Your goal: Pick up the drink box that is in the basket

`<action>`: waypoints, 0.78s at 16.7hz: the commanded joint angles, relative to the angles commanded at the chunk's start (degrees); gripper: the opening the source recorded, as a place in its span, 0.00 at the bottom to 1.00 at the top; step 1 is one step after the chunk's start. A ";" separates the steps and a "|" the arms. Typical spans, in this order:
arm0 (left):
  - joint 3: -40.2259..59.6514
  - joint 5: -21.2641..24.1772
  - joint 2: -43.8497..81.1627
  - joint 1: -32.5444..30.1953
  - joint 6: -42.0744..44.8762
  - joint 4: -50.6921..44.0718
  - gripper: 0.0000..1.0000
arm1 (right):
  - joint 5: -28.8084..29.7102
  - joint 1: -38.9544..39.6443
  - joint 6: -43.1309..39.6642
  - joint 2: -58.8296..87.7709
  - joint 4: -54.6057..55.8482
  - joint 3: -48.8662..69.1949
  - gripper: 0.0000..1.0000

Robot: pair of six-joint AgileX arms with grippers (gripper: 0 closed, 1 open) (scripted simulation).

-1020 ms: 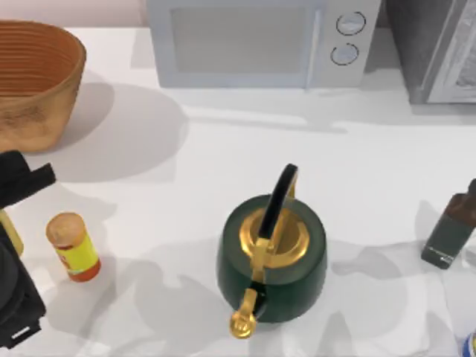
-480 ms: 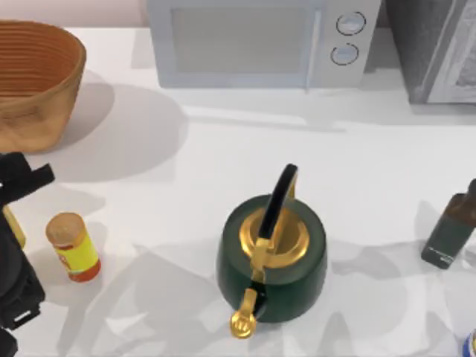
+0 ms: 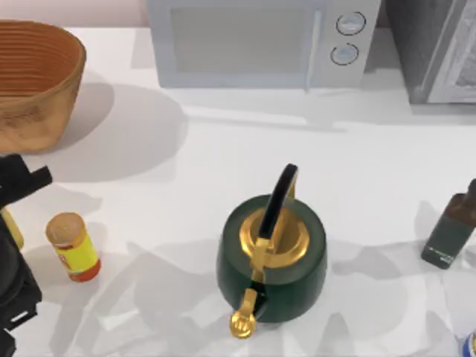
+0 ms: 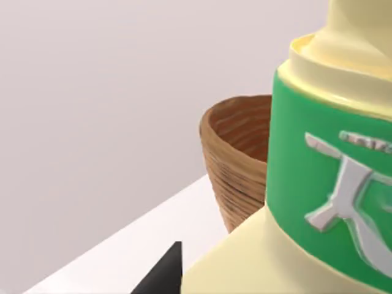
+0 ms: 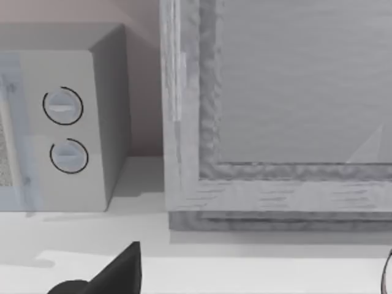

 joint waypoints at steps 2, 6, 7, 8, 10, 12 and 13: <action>0.00 0.00 0.00 0.00 0.00 0.00 0.30 | 0.00 0.00 0.00 0.00 0.00 0.00 1.00; 0.00 0.00 0.00 0.00 0.00 0.00 0.60 | 0.00 0.00 0.00 0.00 0.00 0.00 1.00; 0.00 0.00 0.00 0.00 0.00 0.00 0.68 | 0.00 0.00 0.00 0.00 0.00 0.00 1.00; 0.00 0.00 0.00 0.00 0.00 0.00 0.75 | 0.00 0.00 0.00 0.00 0.00 0.00 1.00; 0.00 0.00 0.00 0.00 0.00 0.00 0.90 | 0.00 0.00 0.00 0.00 0.00 0.00 1.00; 0.00 0.00 0.00 0.00 0.00 0.00 1.00 | 0.00 0.00 0.00 0.00 0.00 0.00 1.00; 0.00 0.00 0.00 0.00 0.00 0.00 1.00 | 0.00 0.00 0.00 0.00 0.00 0.00 1.00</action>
